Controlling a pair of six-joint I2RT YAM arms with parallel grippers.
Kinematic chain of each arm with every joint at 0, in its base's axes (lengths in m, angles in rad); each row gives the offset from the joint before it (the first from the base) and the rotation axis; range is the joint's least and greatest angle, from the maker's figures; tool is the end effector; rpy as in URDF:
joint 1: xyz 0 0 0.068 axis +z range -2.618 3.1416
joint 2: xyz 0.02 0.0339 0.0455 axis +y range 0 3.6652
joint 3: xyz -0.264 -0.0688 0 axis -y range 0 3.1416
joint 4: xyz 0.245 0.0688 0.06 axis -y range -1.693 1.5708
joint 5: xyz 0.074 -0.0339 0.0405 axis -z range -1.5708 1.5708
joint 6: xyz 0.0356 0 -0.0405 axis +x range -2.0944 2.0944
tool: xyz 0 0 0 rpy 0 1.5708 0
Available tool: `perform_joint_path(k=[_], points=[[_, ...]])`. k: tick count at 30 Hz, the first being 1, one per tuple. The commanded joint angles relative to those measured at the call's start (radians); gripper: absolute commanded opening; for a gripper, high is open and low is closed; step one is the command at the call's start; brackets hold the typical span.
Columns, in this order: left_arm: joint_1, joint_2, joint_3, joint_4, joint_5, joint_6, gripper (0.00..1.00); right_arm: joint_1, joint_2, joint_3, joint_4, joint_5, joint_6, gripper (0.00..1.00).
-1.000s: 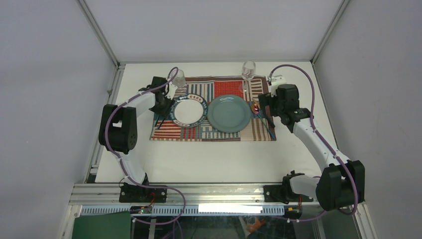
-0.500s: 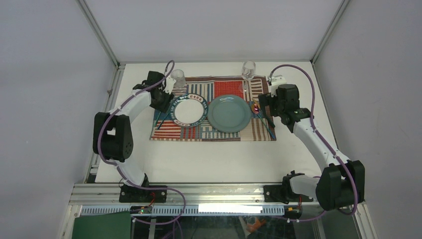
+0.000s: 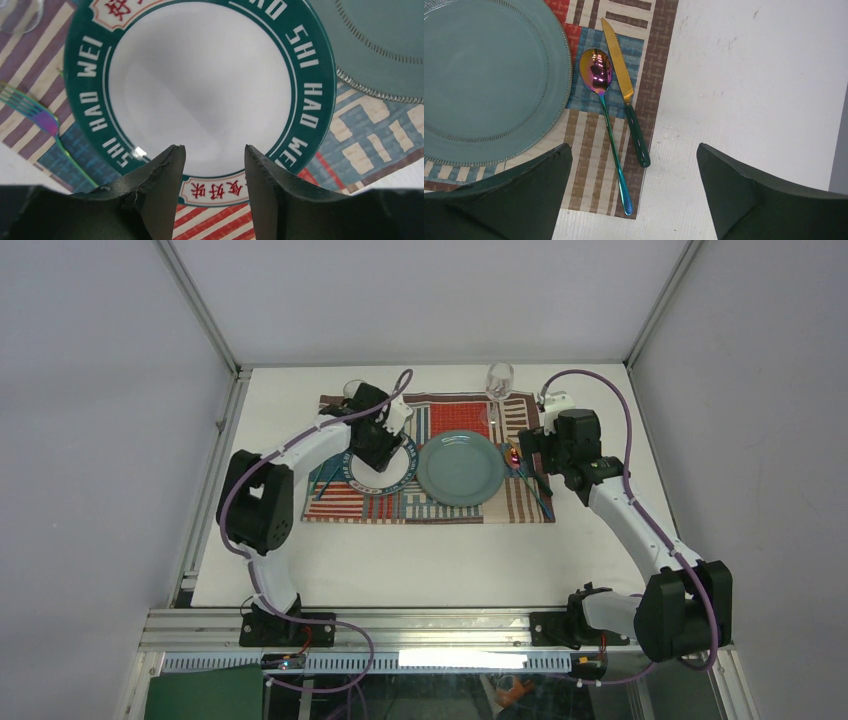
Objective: Set the dinner table for one person
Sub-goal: Adjust the fork on the napkin, then adjust the plate on the napkin.
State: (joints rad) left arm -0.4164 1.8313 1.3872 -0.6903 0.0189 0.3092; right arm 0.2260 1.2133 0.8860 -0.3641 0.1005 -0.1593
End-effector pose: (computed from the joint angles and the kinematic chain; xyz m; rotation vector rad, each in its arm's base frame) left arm 0.3485 -0.1549 0.2182 0.9657 2.5281 -0.0577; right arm 0.2573 0.0555 0.2691 -0.3800 2.2270 -0.0781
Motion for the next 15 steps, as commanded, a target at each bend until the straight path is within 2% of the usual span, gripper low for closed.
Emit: perform_joint_path(k=[1, 7, 15], points=[[-0.011, 0.046, 0.089, 0.004, 0.048, -0.025, 0.49, -0.006, -0.015, 0.017, 0.026, 0.008, -0.011, 1.0], [-0.019, 0.118, 0.096, 0.0, 0.056, -0.023, 0.49, -0.008, -0.018, 0.013, 0.028, 0.01, -0.013, 1.0], [-0.025, 0.094, 0.027, 0.0, 0.065, -0.026, 0.49, -0.008, -0.012, 0.015, 0.028, 0.005, -0.013, 1.0]])
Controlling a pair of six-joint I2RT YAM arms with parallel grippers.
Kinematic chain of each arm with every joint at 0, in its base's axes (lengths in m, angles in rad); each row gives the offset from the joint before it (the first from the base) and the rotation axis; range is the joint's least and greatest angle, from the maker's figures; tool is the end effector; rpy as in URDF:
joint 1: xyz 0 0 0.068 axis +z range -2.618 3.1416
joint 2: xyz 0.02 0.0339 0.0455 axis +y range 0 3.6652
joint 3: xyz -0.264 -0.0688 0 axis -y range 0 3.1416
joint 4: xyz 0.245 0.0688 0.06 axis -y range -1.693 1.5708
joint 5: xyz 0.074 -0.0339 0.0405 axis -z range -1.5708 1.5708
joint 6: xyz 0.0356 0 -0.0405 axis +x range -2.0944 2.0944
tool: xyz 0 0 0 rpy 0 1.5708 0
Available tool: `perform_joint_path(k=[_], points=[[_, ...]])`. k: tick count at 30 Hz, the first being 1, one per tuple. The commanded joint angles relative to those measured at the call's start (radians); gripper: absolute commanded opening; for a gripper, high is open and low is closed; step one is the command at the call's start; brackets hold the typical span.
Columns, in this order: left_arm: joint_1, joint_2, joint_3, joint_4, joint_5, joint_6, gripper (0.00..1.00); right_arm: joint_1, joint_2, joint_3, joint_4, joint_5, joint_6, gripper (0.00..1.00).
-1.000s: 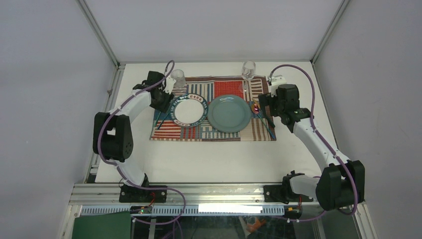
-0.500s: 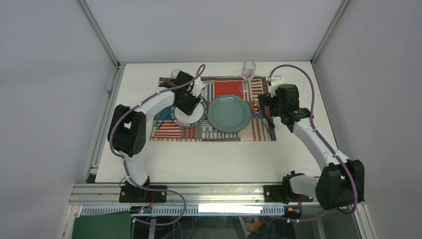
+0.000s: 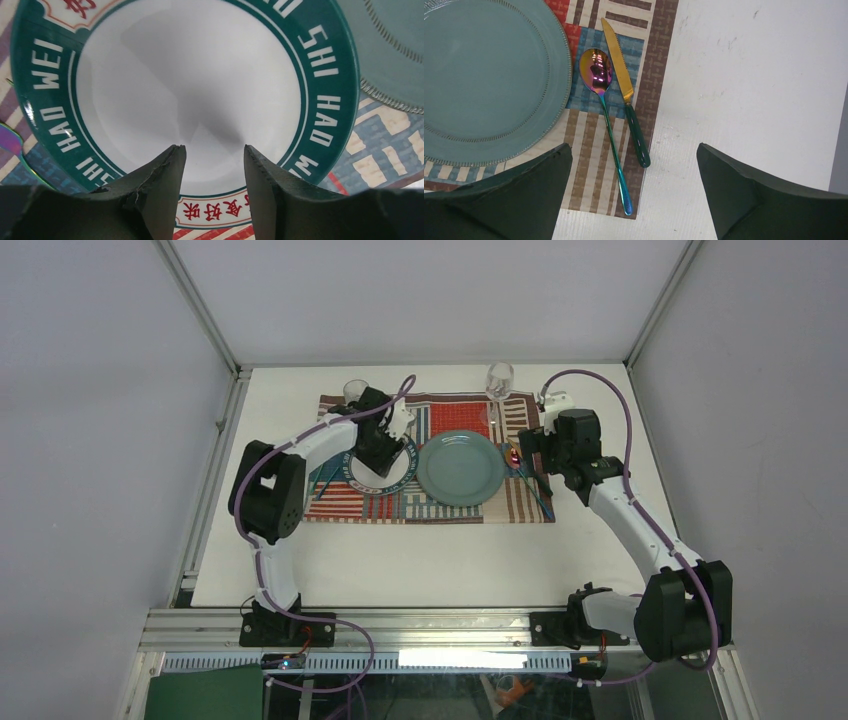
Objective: Set the dinner table for one person
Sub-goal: Adjust the plate on the napkin.
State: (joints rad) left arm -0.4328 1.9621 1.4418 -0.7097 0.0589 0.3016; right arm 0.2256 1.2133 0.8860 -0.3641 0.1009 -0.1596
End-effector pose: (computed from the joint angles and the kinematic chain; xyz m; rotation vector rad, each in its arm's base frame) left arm 0.3620 -0.1695 0.1846 1.0196 2.6112 -0.1140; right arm 0.2573 0.0554 0.2691 -0.3797 2.2271 -0.0789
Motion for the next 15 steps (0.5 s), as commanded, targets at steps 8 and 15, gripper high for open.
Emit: perform_joint_path(k=[8, 15], points=[[-0.013, -0.118, -0.157, 0.023, 0.034, -0.019, 0.49, -0.008, -0.02, 0.018, 0.028, -0.001, -0.011, 1.0], [-0.02, -0.162, -0.237, 0.033, 0.042, -0.031, 0.49, -0.006, -0.025, 0.016, 0.024, -0.007, -0.009, 1.0]])
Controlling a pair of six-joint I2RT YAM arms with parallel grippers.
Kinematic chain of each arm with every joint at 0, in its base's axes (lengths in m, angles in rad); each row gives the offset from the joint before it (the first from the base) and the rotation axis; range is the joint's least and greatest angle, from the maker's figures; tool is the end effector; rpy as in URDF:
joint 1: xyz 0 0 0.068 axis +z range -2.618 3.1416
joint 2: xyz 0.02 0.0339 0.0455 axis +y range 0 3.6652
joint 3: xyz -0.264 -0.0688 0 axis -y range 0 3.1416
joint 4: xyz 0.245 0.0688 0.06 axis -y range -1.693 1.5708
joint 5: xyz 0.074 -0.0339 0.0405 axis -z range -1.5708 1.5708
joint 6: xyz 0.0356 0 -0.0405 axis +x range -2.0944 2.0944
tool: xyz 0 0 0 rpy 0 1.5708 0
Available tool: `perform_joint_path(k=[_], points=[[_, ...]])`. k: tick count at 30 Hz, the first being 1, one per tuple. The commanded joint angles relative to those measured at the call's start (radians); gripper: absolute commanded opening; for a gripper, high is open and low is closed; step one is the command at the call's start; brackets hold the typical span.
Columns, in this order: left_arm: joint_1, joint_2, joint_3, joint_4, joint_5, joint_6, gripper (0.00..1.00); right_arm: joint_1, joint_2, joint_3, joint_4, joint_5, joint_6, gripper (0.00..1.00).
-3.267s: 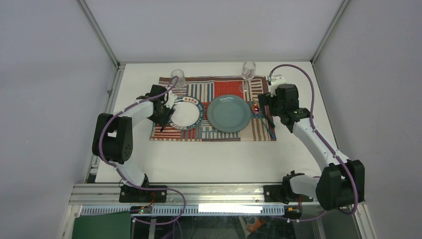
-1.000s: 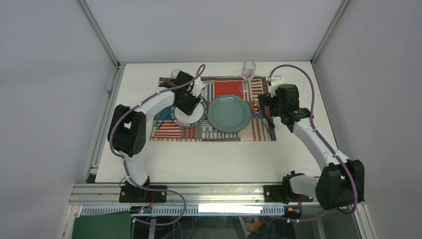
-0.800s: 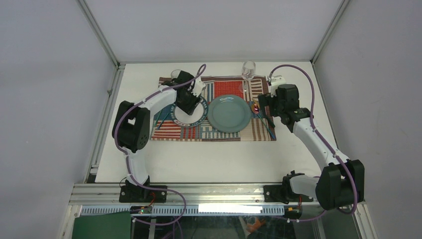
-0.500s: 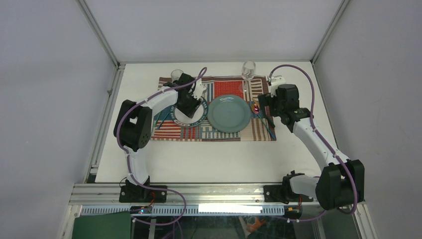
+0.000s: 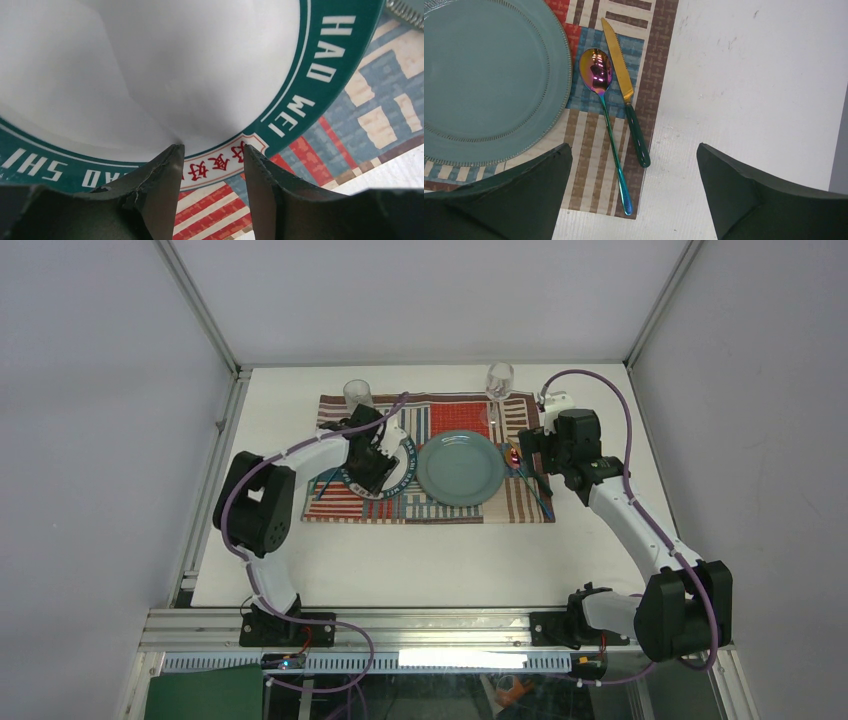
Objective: Set the dinner table for one person
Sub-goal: Adjust the plate on the napkin.
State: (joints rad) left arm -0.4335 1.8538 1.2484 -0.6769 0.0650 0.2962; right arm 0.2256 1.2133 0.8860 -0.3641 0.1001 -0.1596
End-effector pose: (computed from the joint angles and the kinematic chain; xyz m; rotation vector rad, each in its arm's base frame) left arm 0.3262 -0.1535 0.1719 1.0316 2.6630 -0.1211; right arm 0.2573 0.0554 0.2691 -0.3801 2.2270 -0.0780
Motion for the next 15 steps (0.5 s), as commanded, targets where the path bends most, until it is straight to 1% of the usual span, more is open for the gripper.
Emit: perform_joint_path(k=[1, 6, 15], points=[[-0.02, -0.058, -0.051, 0.0, 0.034, -0.024, 0.49, -0.006, -0.027, 0.016, 0.025, -0.008, -0.009, 1.0], [-0.022, -0.073, -0.06, 0.0, 0.009, -0.02, 0.49, -0.008, -0.029, 0.016, 0.022, -0.008, -0.008, 1.0], [-0.021, -0.087, 0.0, -0.015, -0.005, -0.011, 0.5, -0.011, -0.03, 0.014, 0.024, -0.008, -0.008, 1.0]])
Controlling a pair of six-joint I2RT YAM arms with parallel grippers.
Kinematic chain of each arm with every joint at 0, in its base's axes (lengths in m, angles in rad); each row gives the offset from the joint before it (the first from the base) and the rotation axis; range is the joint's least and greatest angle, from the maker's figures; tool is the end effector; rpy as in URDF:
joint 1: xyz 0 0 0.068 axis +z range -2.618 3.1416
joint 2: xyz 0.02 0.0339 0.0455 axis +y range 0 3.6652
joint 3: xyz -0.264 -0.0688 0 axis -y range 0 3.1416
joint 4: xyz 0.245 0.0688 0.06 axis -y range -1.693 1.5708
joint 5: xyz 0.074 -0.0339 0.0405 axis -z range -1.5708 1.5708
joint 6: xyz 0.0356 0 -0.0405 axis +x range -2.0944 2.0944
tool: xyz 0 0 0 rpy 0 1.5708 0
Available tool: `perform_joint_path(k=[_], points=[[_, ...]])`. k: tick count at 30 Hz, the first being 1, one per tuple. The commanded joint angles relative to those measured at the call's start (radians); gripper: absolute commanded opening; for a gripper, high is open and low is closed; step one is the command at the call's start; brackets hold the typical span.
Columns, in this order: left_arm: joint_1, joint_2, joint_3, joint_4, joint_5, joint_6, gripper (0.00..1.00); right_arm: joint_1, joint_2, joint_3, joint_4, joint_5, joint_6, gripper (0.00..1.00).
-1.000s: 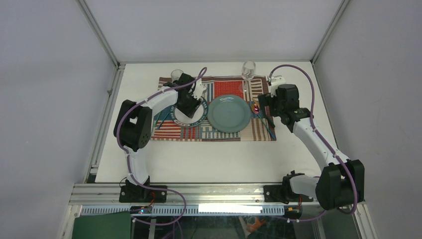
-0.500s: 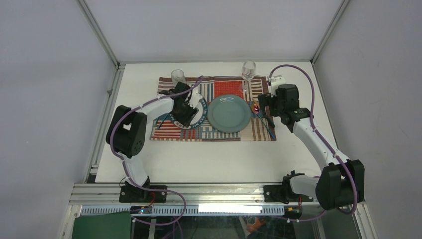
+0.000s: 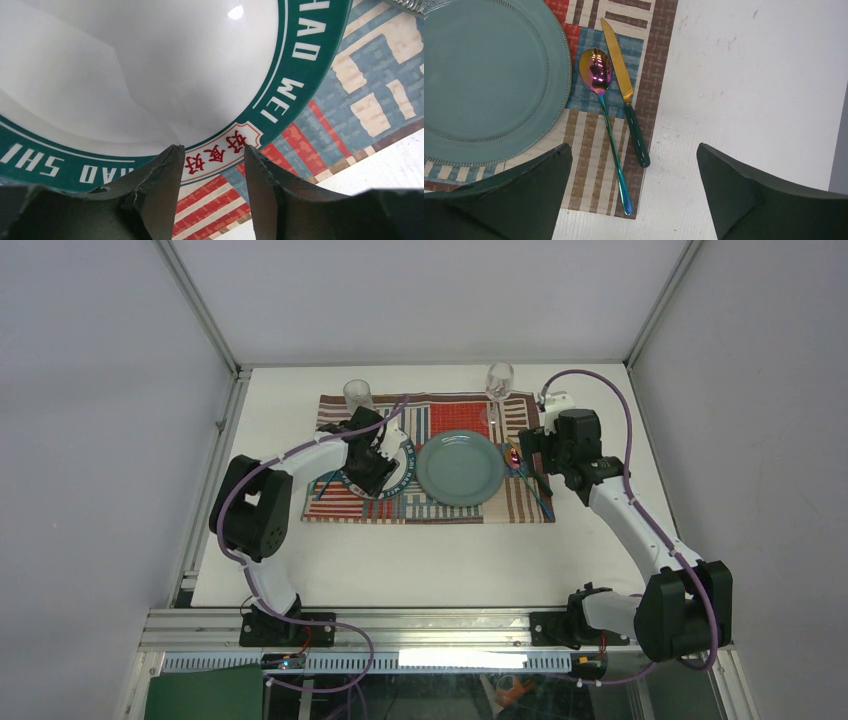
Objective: Set the dinner table for one person
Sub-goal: Adjust the plate on the napkin.
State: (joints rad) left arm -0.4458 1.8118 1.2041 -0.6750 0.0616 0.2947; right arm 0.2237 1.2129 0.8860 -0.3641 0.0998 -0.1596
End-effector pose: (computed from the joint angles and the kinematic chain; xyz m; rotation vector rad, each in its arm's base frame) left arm 0.3144 -0.1527 0.1742 1.0456 2.6584 -0.1190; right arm 0.2574 0.0549 0.2692 -0.3780 2.2270 -0.0787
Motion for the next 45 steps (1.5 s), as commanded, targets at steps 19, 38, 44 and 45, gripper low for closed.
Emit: perform_joint_path(k=[19, 38, 44, 45], points=[[0.06, 0.064, 0.3, -0.004, -0.059, 0.016, 0.5, -0.014, -0.036, 0.006, 0.025, -0.002, -0.014, 1.0], [0.278, -0.282, -0.192, 0.138, 0.062, 0.055, 0.51, -0.019, 0.001, 0.018, 0.017, -0.028, -0.006, 1.0], [0.303, -0.19, -0.197, 0.173, 0.086, 0.059, 0.49, -0.02, -0.004, 0.018, 0.016, -0.02, -0.005, 1.0], [0.309, -0.179, -0.193, 0.178, 0.088, 0.06, 0.48, -0.02, -0.004, 0.018, 0.016, -0.019, -0.005, 1.0]])
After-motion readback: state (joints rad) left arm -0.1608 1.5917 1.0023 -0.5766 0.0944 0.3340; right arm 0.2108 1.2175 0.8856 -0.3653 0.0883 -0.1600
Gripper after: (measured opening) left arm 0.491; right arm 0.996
